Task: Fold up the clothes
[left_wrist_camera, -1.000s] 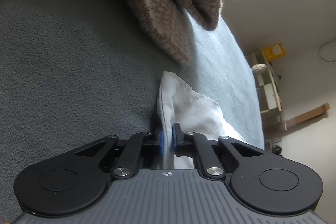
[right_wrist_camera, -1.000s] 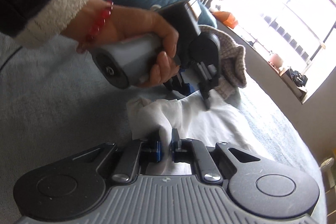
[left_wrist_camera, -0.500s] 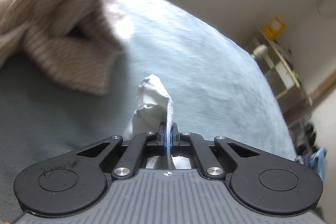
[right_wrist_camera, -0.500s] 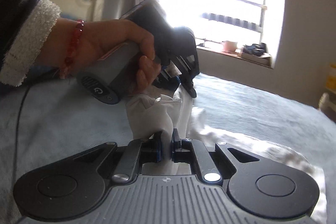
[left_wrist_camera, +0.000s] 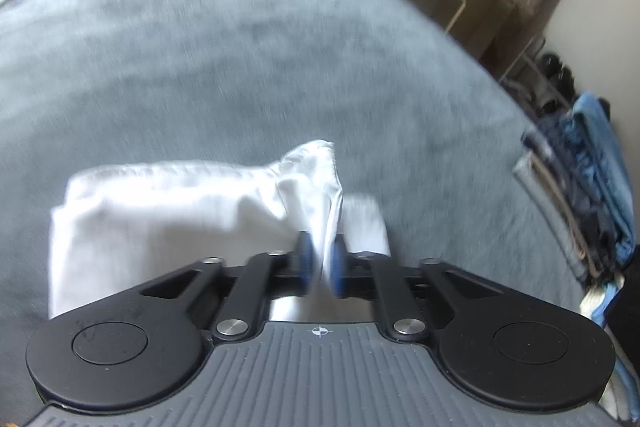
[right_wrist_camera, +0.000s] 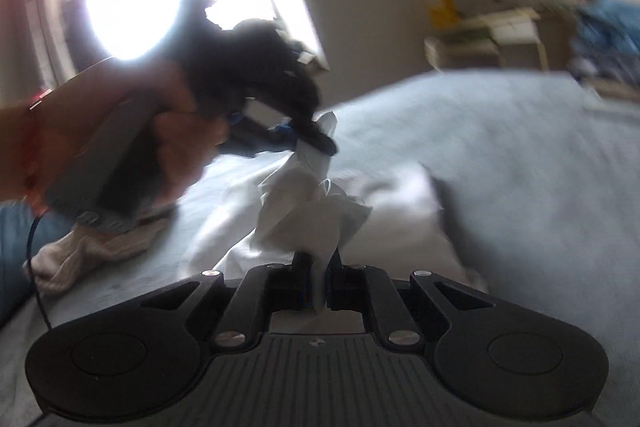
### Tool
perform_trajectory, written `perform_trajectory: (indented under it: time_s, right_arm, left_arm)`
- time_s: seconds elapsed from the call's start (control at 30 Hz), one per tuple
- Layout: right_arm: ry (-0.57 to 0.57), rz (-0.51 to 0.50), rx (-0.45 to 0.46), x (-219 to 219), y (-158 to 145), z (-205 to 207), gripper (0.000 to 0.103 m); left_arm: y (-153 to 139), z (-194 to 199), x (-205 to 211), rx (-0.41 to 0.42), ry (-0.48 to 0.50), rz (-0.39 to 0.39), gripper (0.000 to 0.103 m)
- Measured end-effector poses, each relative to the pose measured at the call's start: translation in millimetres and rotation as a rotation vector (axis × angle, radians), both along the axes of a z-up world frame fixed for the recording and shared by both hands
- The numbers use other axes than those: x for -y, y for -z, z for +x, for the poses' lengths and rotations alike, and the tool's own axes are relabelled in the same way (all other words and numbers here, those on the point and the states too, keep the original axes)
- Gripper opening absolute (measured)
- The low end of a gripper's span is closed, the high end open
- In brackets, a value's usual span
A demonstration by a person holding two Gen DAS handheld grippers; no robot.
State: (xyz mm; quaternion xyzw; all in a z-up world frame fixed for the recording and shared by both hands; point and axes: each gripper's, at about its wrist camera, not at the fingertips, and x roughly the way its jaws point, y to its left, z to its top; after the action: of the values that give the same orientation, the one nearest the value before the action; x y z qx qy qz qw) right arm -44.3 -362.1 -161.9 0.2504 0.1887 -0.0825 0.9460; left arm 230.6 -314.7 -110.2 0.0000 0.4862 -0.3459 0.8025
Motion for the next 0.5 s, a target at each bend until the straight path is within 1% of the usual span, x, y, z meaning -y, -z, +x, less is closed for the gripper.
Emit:
perform_trajectory:
  time_s: [0.03, 0.07, 0.17, 0.23, 0.27, 0.3, 0.37, 0.4, 0.5]
  right_arm:
    - [0.021, 0.066, -0.016, 12, 7, 0, 0.008]
    - [0.037, 0.128, -0.025, 21, 13, -3, 0.008]
    - [0.054, 0.290, -0.012, 37, 25, -9, 0.008]
    - [0.063, 0.389, 0.000, 44, 31, -11, 0.008]
    - [0.065, 0.422, 0.003, 47, 32, -10, 0.009]
    - [0.065, 0.441, 0.003, 50, 33, -7, 0.009]
    - [0.063, 0.478, 0.002, 56, 34, 0, 0.009]
    - [0.063, 0.496, 0.002, 58, 34, 3, 0.010]
    - [0.061, 0.552, 0.001, 67, 36, 13, 0.010]
  left_arm:
    - [1, -4, -3, -0.002, 0.005, -0.011, 0.030]
    - [-4, -7, -10, 0.003, 0.004, -0.037, 0.030]
    - [-25, -14, -41, 0.012, -0.004, -0.135, 0.038]
    - [-45, -27, -68, 0.057, 0.013, -0.148, 0.042]
    - [-53, -37, -82, 0.094, 0.031, -0.127, 0.046]
    - [-59, -50, -95, 0.139, 0.057, -0.086, 0.047]
    - [-61, -77, -120, 0.219, 0.117, -0.009, 0.049]
    - [-60, -92, -133, 0.248, 0.148, 0.019, 0.049]
    - [-44, -134, -160, 0.287, 0.207, 0.052, 0.052]
